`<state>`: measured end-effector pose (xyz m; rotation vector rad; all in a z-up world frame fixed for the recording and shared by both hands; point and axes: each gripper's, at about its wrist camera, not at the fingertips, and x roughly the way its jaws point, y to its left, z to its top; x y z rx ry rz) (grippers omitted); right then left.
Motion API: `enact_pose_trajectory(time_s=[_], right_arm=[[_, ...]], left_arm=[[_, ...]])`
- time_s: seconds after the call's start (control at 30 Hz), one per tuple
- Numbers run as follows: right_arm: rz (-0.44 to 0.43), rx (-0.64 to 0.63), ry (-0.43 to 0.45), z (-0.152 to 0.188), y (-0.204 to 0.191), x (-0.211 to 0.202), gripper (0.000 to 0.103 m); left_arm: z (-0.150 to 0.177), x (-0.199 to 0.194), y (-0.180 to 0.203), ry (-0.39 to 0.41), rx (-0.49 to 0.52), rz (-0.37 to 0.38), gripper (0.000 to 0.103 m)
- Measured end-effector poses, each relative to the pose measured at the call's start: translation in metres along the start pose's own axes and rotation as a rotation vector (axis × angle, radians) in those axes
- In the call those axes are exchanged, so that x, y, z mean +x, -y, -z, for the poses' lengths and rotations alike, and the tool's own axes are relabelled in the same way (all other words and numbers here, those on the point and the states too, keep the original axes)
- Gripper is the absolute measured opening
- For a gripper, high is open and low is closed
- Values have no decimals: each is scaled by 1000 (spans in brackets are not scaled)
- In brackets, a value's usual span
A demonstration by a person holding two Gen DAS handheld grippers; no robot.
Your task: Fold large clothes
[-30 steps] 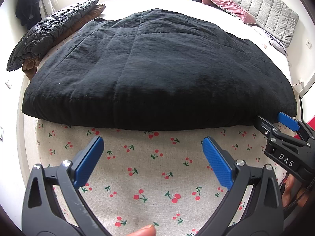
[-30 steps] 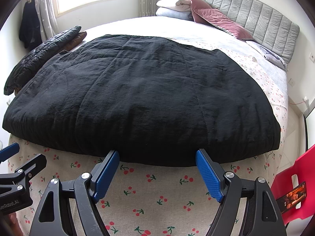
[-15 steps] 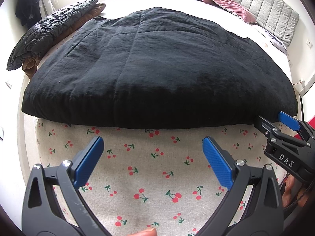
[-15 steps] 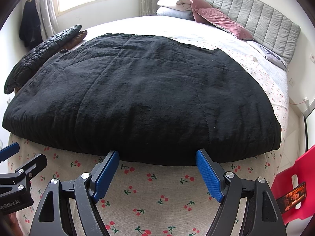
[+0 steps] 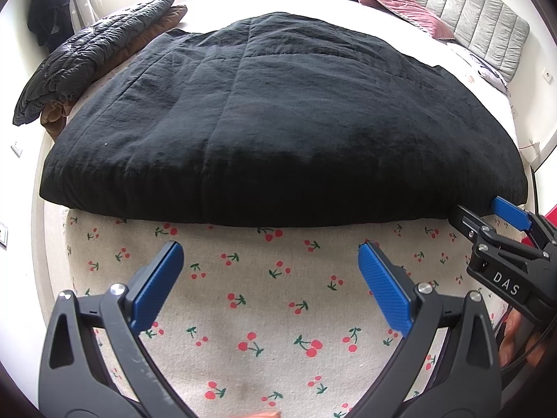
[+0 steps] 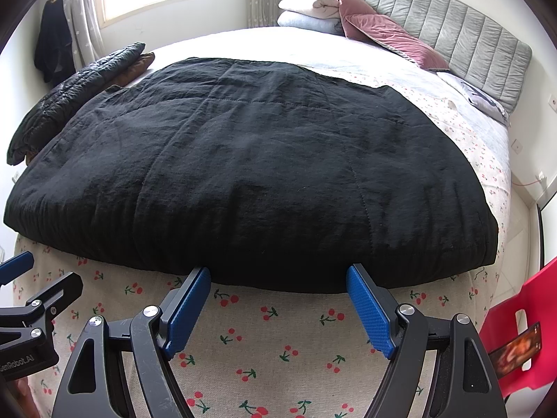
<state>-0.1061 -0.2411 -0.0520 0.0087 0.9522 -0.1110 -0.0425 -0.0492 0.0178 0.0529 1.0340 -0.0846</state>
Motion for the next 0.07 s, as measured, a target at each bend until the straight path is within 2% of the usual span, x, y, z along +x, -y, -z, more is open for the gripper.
enact_pose_trajectory(time_s=[0.07], right_arm=[[0,0,-1,0,0,0,81]], left_arm=[[0,0,-1,-2,3,5,100]])
